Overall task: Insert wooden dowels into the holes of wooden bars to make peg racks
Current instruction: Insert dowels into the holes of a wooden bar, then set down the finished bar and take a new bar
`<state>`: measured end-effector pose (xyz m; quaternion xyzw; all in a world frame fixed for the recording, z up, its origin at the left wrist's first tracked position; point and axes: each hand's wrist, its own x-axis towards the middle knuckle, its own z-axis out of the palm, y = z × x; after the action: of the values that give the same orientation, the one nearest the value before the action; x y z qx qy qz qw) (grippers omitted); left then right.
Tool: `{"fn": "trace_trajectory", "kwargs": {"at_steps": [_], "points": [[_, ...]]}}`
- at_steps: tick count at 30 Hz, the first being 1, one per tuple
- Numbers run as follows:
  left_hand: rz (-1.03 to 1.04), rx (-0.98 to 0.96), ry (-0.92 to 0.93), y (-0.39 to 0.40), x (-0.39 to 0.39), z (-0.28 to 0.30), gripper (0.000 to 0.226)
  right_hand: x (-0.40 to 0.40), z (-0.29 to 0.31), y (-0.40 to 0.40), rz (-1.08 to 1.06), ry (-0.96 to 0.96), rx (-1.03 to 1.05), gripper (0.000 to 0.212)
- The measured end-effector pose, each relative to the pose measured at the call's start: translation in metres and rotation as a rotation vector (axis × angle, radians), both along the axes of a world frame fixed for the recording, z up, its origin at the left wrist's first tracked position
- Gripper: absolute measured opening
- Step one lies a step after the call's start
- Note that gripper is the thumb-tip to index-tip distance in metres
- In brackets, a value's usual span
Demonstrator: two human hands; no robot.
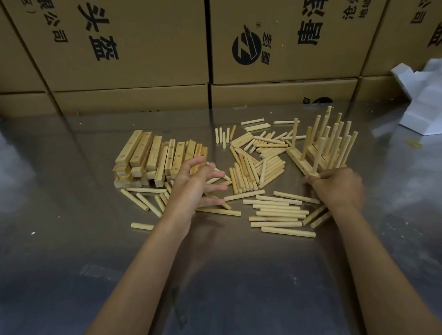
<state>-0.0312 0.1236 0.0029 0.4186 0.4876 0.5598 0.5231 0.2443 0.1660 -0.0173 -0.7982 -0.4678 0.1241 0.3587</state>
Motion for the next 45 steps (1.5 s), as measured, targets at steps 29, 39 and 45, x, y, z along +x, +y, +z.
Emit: {"fn": "trace_trajectory", "kwargs": {"at_steps": [29, 39, 45], "points": [[0.002, 0.008, 0.082, 0.003, -0.001, -0.004, 0.026, -0.007, 0.001, -0.003, -0.084, -0.051, 0.141, 0.039], [0.001, 0.002, 0.103, 0.000, -0.001, -0.002, 0.029, 0.011, 0.002, -0.002, 0.005, 0.037, 0.069, 0.042], [0.006, -0.018, 0.115, -0.002, 0.000, 0.001, 0.029, 0.009, 0.001, -0.003, -0.002, -0.074, -0.037, 0.029]]}}
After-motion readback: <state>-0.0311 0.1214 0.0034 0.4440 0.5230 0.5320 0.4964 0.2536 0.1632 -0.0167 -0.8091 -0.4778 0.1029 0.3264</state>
